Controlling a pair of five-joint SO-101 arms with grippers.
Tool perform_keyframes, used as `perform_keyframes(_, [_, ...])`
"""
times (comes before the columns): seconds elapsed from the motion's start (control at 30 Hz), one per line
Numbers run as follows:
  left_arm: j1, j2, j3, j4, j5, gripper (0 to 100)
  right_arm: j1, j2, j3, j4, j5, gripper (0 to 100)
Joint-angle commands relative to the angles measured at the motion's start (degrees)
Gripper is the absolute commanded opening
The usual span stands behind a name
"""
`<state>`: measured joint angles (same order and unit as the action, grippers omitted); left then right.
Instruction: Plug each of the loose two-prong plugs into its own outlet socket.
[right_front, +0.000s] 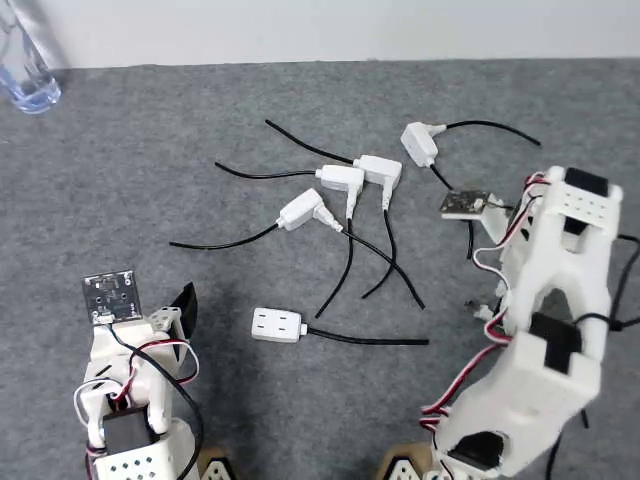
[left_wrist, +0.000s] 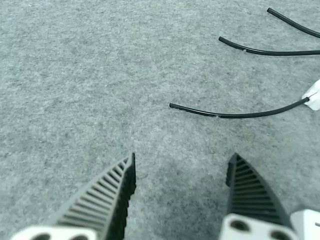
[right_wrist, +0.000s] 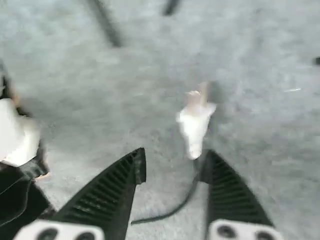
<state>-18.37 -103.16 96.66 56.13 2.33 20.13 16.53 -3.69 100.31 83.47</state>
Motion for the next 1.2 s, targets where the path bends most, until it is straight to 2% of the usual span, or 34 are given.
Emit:
perform_keyframes(0.0, [0.6,-0.7,-0.2,0.4,0.7,28,-0.3,-8.4,3.0,2.4,-0.6,2.4])
perform_keyframes(0.07, [0.6,-0.7,-0.2,0.4,0.7,28,0.0,-11.0,7.4,2.0,-0.2,5.1])
perform_keyframes(0.13, [0.6,-0.7,-0.2,0.4,0.7,28,-0.3,-12.0,12.1,0.4,-0.2,1.5])
perform_keyframes(0.4, [0.6,-0.9,-0.2,1.1,0.7,28,-3.1,-12.0,29.0,-17.1,3.2,0.8])
perform_keyframes(0.63, [0.6,-1.0,-0.2,1.1,0.7,28,-3.0,-12.0,27.1,-24.5,3.3,0.8])
perform_keyframes(0.9, [0.6,-1.0,-0.2,1.1,0.7,28,-2.9,-11.9,21.6,-26.2,3.2,0.8])
perform_keyframes(1.17, [0.6,-1.0,-0.2,1.1,0.7,28,0.1,-8.8,20.7,-34.3,3.2,0.8])
